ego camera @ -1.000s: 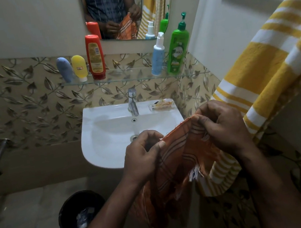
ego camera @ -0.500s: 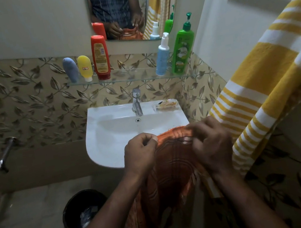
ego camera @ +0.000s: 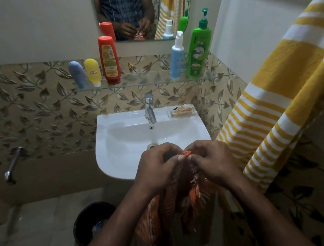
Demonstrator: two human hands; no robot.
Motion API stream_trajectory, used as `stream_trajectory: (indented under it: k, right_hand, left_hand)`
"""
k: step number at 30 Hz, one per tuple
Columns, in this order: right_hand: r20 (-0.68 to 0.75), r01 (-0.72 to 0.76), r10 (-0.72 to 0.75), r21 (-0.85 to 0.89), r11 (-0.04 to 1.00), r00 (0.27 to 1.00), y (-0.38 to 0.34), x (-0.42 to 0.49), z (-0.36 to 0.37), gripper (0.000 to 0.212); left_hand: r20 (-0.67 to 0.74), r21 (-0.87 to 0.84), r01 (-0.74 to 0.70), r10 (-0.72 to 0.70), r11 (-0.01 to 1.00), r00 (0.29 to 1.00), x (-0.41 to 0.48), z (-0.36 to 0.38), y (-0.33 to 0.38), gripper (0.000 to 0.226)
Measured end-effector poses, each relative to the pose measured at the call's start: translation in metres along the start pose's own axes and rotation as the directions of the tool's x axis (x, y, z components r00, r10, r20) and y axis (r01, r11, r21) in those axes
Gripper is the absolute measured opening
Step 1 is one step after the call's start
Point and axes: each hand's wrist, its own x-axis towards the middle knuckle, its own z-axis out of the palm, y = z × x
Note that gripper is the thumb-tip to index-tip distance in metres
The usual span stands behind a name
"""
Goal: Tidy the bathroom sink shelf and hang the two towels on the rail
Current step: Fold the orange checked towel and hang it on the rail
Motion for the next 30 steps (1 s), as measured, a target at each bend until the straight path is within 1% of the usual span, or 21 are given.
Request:
stream_trajectory:
  k: [2, 4, 6, 9, 11, 12, 14, 16, 17, 20, 24, 27, 30]
  right_hand:
    - [-0.035, -0.007, 0.008, 0.03, 1.0, 0.999, -0.002, -0.001, -0.004, 0.02]
    - [-0.042, -0.016, 0.02, 0.084, 0.996, 0.999, -0.004, -0.001, -0.007, 0.019]
    - [-0.052, -0.007, 0.014, 0.117, 0.993, 0.999, -0.004, 0.0, -0.007, 0.021]
    - [-0.074, 0.018, -0.01, 0.113, 0.993, 0.997, -0.005, 0.0, -0.009, 0.03]
    - [-0.07, 0.016, -0.008, 0.122, 0.992, 0.998, -0.004, 0.002, -0.011, 0.028]
    - [-0.067, 0.014, -0.006, 0.126, 0.992, 0.998, -0.004, 0.003, -0.012, 0.026]
    - [-0.079, 0.009, 0.003, 0.144, 0.99, 0.997, -0.003, 0.005, -0.014, 0.026]
    - [-0.105, 0.002, 0.016, 0.174, 0.985, 0.994, -0.002, 0.006, -0.016, 0.024]
    - [-0.115, -0.002, 0.024, 0.188, 0.982, 0.993, -0.002, 0.006, -0.017, 0.021]
    - [-0.128, -0.011, 0.038, 0.207, 0.978, 0.991, -0.001, 0.006, -0.021, 0.016]
    - [-0.13, -0.013, 0.046, 0.241, 0.97, 0.99, 0.001, 0.004, -0.026, 0.013]
    - [-0.152, -0.027, 0.066, 0.249, 0.968, 0.986, 0.002, 0.002, -0.032, 0.013]
    - [-0.177, -0.036, 0.075, 0.21, 0.977, 0.981, 0.006, 0.003, -0.041, 0.013]
  left_hand:
    - [-0.003, -0.069, 0.039, -0.039, 0.997, 0.999, -0.004, -0.003, -0.007, 0.01]
    - [-0.008, -0.09, 0.061, -0.062, 0.994, 0.998, -0.01, -0.002, -0.015, 0.016]
    - [-0.025, -0.106, 0.071, -0.074, 0.992, 0.997, -0.015, 0.002, -0.019, 0.015]
    - [-0.08, -0.085, 0.029, -0.036, 0.996, 0.996, -0.02, 0.01, -0.018, 0.016]
    - [-0.113, -0.044, -0.008, 0.003, 0.999, 0.994, -0.021, 0.015, -0.016, 0.018]
    - [-0.137, -0.008, -0.029, 0.027, 1.0, 0.99, -0.02, 0.017, -0.015, 0.018]
    - [-0.229, 0.061, -0.06, 0.072, 0.996, 0.971, -0.022, 0.022, -0.013, 0.019]
    - [-0.322, 0.071, -0.076, 0.095, 0.995, 0.942, -0.026, 0.031, -0.011, 0.02]
    - [-0.337, 0.057, -0.073, 0.088, 0.996, 0.937, -0.029, 0.036, -0.01, 0.022]
    - [-0.332, 0.031, -0.022, 0.031, 0.999, 0.943, -0.034, 0.047, -0.011, 0.032]
    - [-0.36, 0.117, 0.017, 0.027, 0.993, 0.932, -0.029, 0.054, -0.012, 0.043]
    - [-0.36, 0.152, 0.023, 0.034, 0.988, 0.932, -0.026, 0.054, -0.01, 0.042]
    - [-0.357, 0.102, 0.0, 0.037, 0.995, 0.933, -0.022, 0.046, -0.012, 0.037]
